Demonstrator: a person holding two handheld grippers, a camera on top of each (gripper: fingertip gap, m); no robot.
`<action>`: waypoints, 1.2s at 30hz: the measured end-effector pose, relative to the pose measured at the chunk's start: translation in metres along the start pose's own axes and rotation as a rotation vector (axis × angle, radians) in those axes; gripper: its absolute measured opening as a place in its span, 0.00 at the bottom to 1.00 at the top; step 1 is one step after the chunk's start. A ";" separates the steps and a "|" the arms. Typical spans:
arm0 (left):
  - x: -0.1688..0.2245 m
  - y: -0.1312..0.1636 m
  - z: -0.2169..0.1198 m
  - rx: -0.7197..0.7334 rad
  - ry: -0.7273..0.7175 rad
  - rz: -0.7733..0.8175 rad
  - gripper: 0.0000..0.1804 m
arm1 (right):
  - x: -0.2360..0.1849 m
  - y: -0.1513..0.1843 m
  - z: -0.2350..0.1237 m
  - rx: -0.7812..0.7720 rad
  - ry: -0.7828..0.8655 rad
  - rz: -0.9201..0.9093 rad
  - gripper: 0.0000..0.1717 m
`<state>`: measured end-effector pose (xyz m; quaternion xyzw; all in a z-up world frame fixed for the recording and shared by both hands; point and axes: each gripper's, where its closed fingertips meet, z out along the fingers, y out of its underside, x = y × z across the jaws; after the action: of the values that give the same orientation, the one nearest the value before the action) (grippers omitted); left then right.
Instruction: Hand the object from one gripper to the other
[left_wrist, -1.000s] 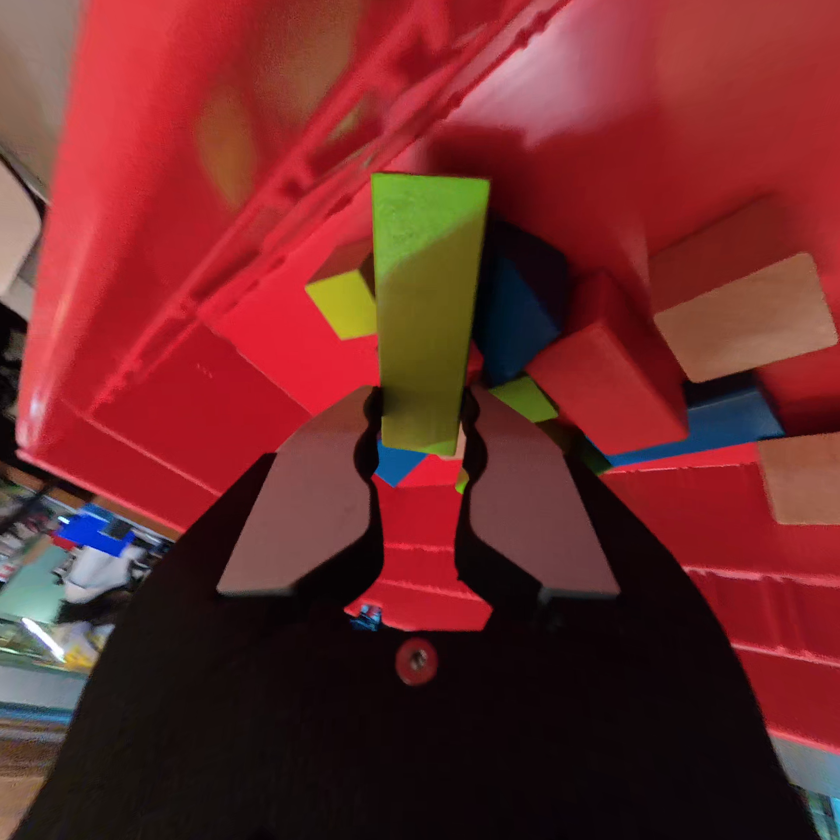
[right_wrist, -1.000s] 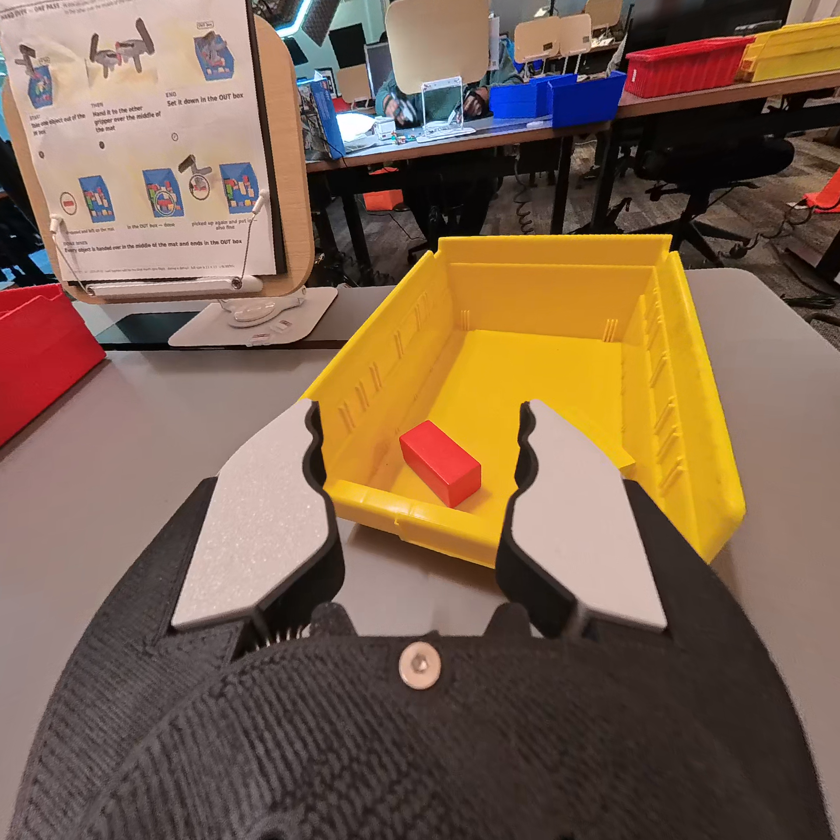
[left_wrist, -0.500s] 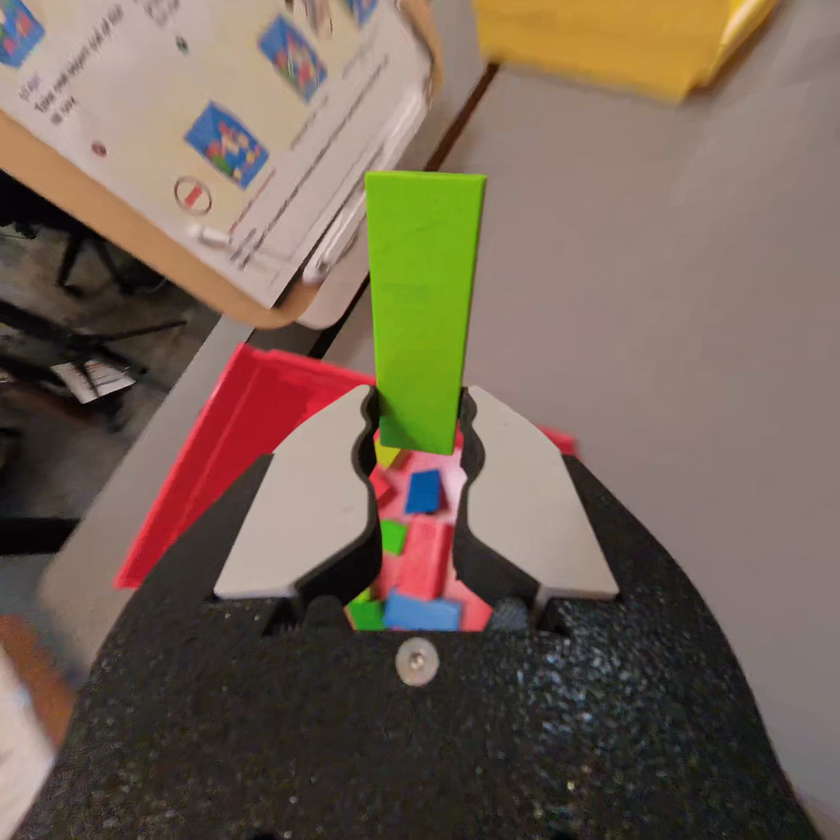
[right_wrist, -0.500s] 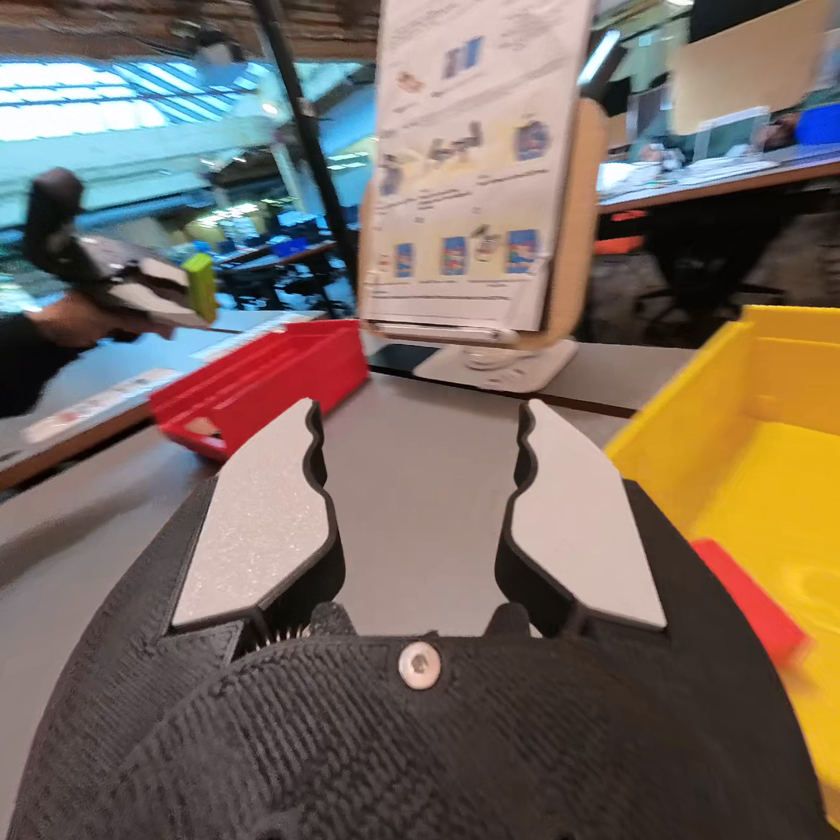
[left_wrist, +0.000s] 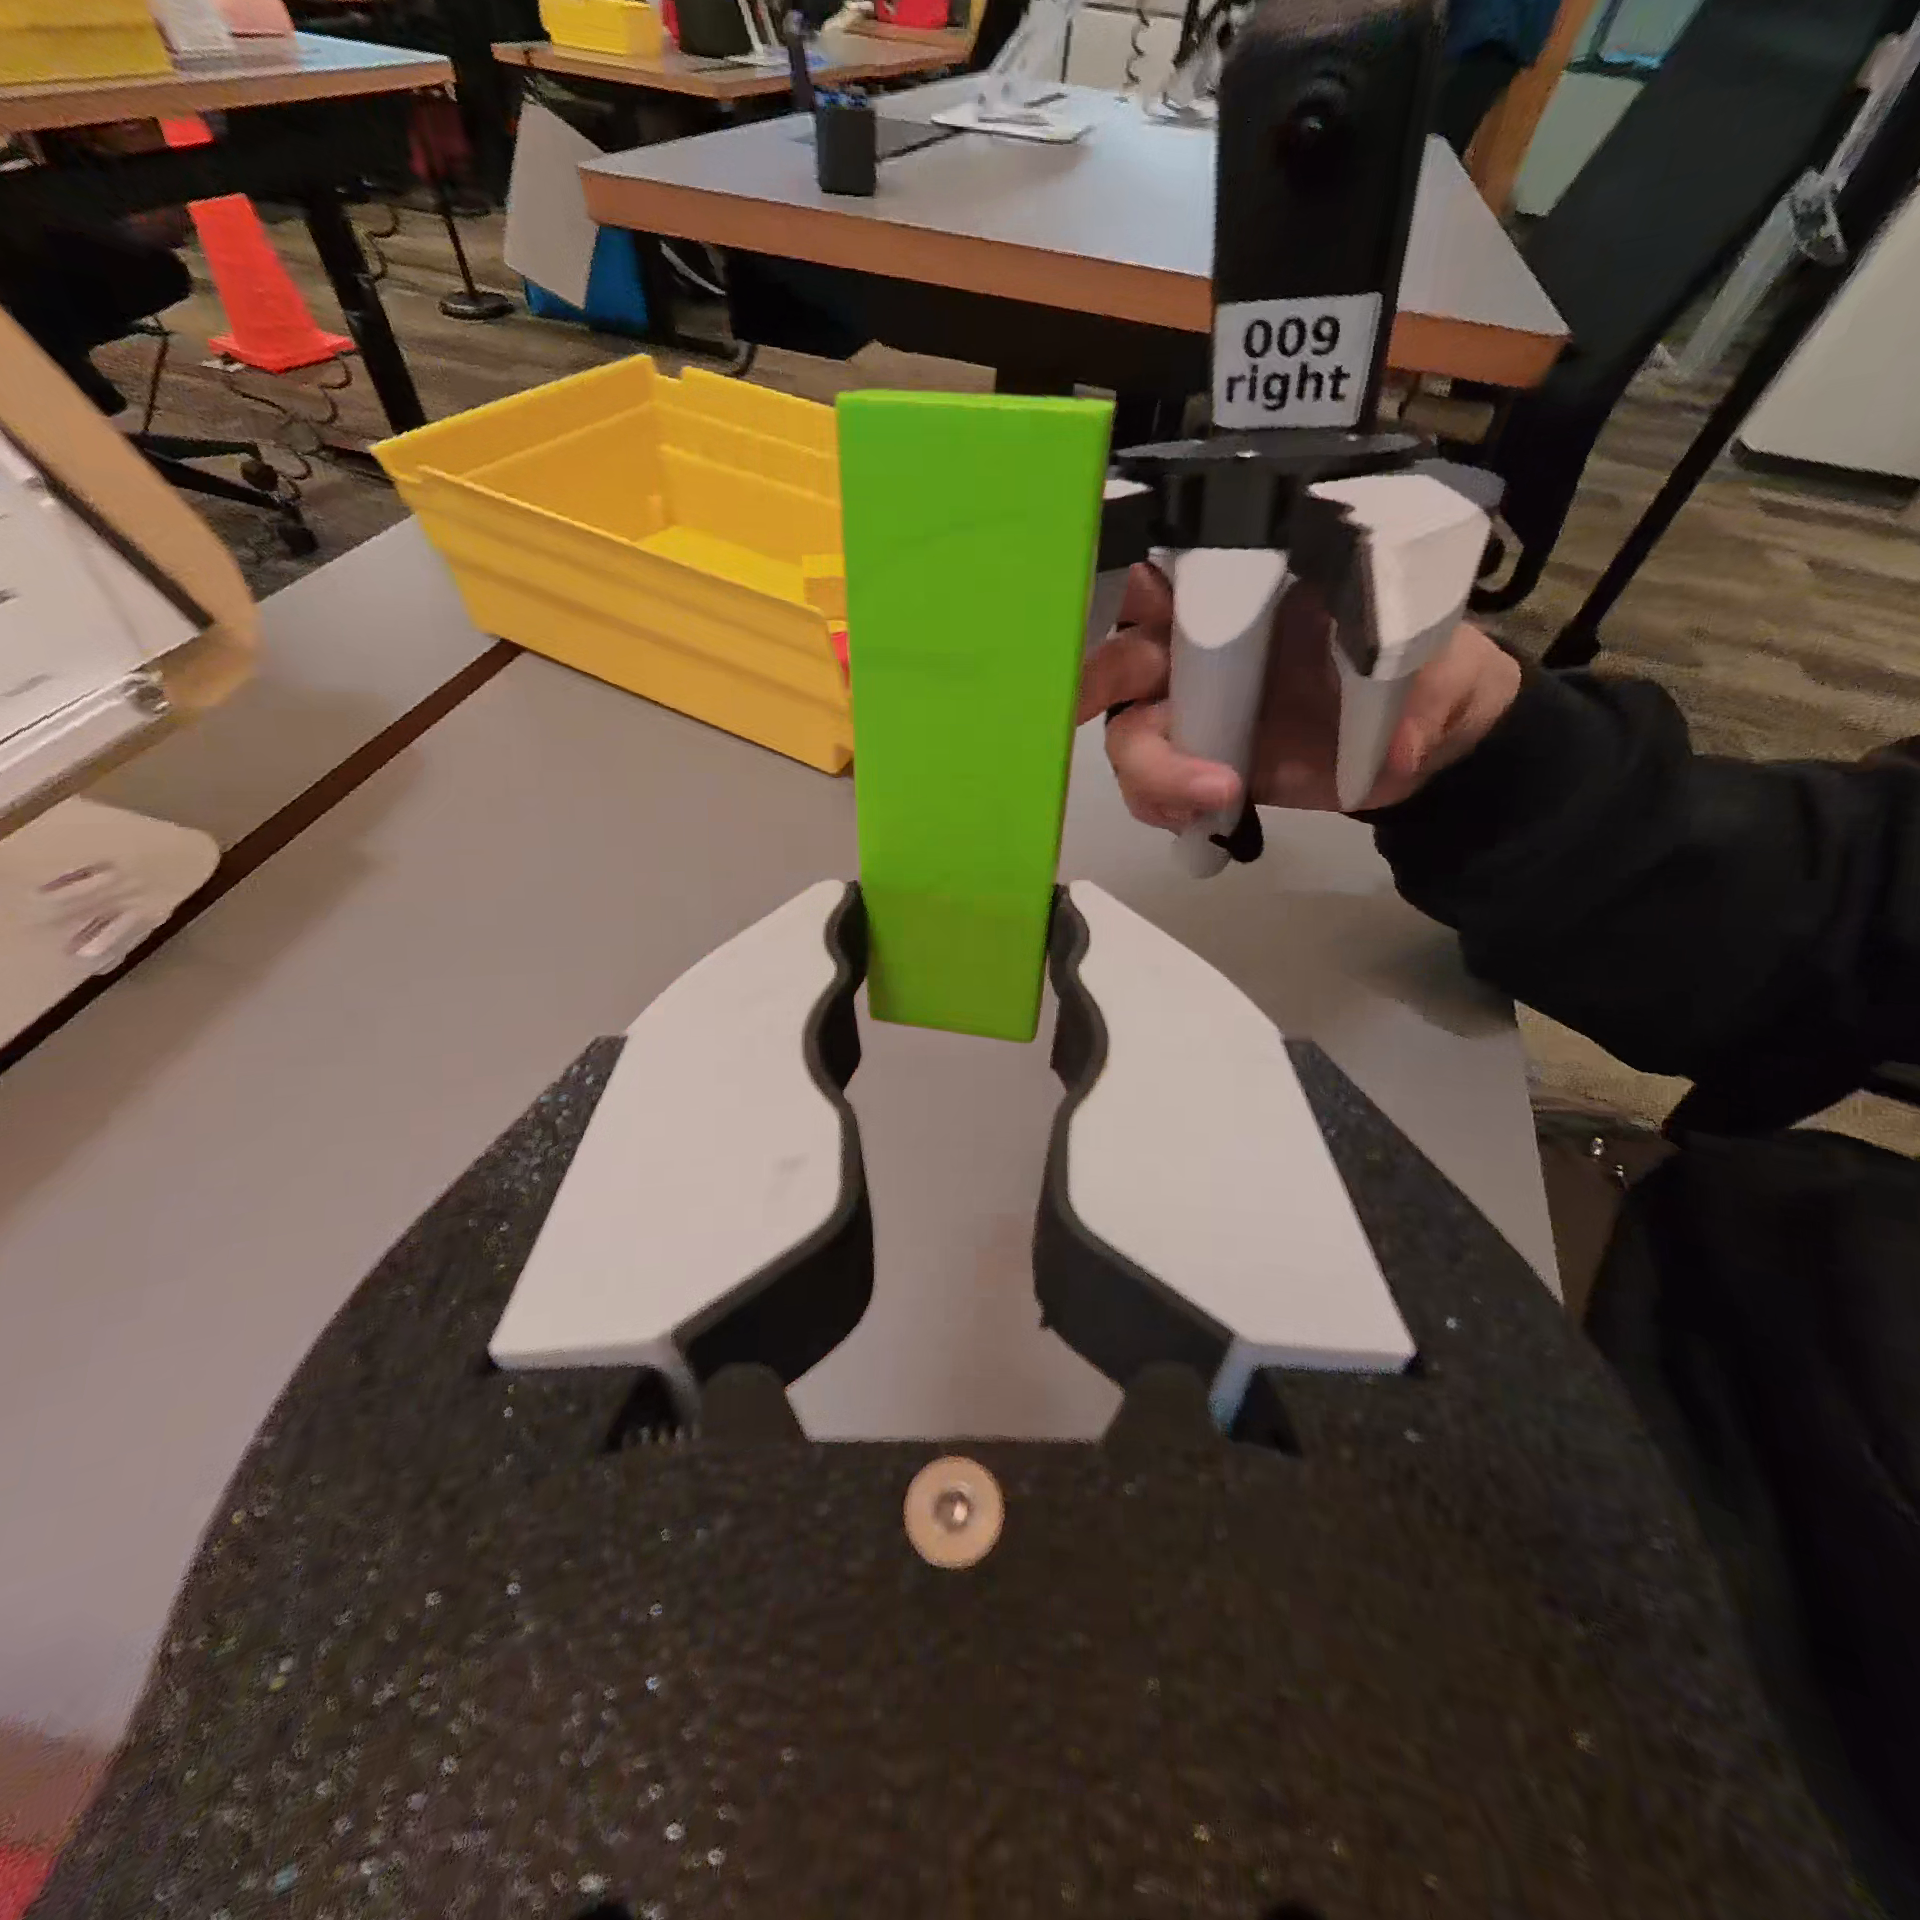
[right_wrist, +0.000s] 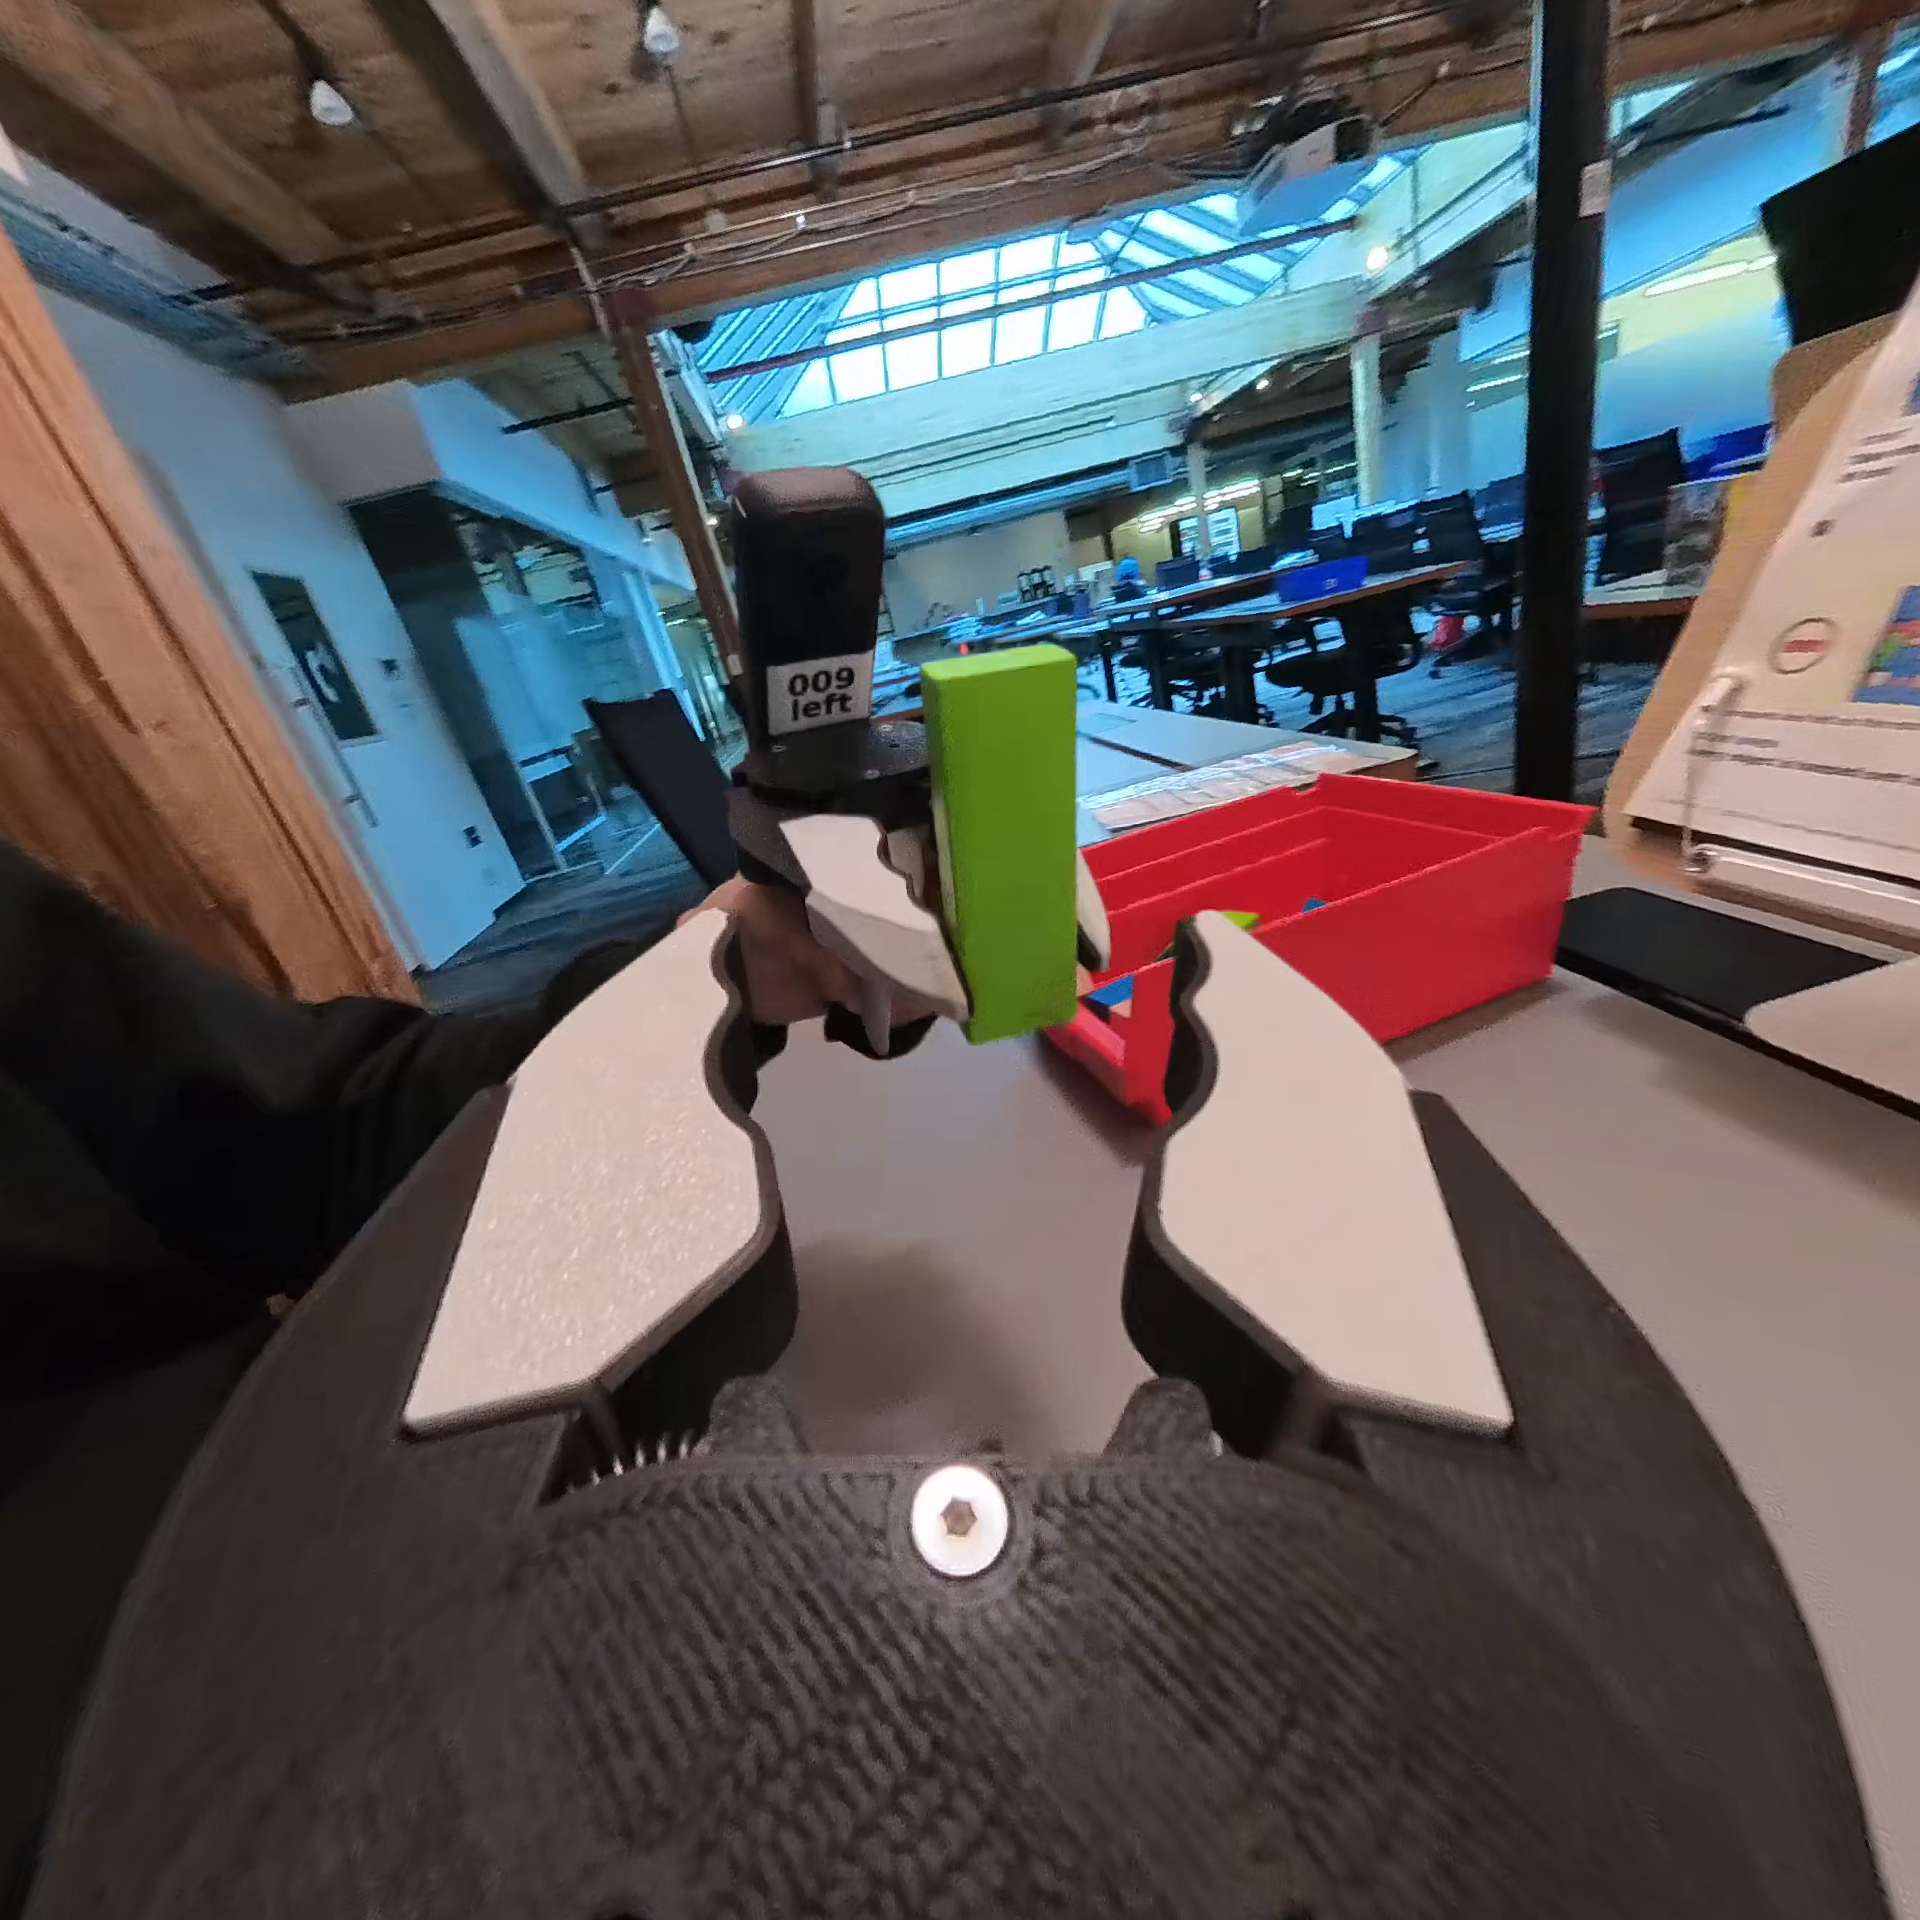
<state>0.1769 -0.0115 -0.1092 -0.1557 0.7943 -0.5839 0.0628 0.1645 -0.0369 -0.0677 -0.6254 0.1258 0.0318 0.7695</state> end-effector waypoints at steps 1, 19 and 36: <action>0.005 0.000 0.007 -0.013 0.011 0.015 0.18 | -0.002 0.001 0.001 -0.006 -0.009 0.000 0.43; 0.036 0.014 0.051 -0.074 0.143 0.011 0.18 | 0.002 0.012 -0.007 -0.089 -0.015 -0.054 0.21; 0.003 0.031 0.023 0.037 0.000 -0.135 0.30 | 0.186 -0.014 -0.280 -0.130 1.222 -0.154 0.21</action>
<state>0.1748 -0.0252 -0.1457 -0.2077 0.7711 -0.6014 0.0264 0.3038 -0.3322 -0.1494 -0.5834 0.4960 -0.3802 0.5187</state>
